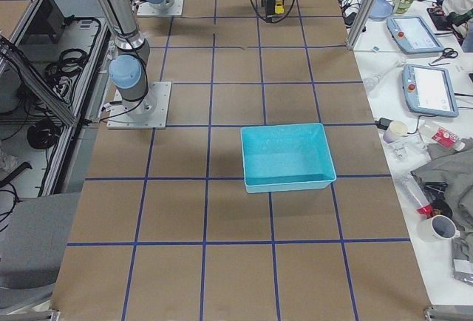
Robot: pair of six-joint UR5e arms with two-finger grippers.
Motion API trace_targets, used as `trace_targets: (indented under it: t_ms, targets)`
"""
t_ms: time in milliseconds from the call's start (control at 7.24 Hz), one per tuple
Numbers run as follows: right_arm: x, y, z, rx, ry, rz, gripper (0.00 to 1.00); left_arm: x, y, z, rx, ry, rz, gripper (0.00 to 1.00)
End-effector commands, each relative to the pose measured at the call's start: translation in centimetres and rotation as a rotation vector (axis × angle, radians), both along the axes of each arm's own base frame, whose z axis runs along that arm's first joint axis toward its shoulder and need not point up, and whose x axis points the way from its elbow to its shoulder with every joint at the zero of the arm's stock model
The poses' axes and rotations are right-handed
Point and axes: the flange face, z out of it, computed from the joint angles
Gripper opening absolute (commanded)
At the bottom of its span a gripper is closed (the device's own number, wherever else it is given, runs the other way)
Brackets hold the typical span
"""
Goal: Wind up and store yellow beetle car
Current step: 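Close the left gripper on the yellow car, then drag the held car along the table with the left gripper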
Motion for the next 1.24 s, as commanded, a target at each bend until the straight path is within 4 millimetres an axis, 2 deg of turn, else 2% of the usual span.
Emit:
trace_targets:
  t_ms: [0, 276, 691, 1105]
  targets:
    - [0.0, 0.0, 0.0, 0.0, 0.002, 0.0, 1.0, -1.5, -0.2, -0.5, 0.002, 0.067, -0.001, 0.0]
    - [0.0, 0.0, 0.0, 0.0, 0.002, 0.0, 1.0, -2.3, 0.2, -2.0, 0.035, 0.139, 0.006, 0.0]
    - [0.0, -0.1, -0.1, 0.001, 0.004, 0.0, 1.0, -2.5, 0.6, -2.3, 0.069, 0.13, 0.008, 0.0]
    - [0.0, -0.1, -0.1, 0.001, 0.002, 0.0, 1.0, -1.4, 0.5, -3.5, 0.092, 0.036, 0.009, 0.0]
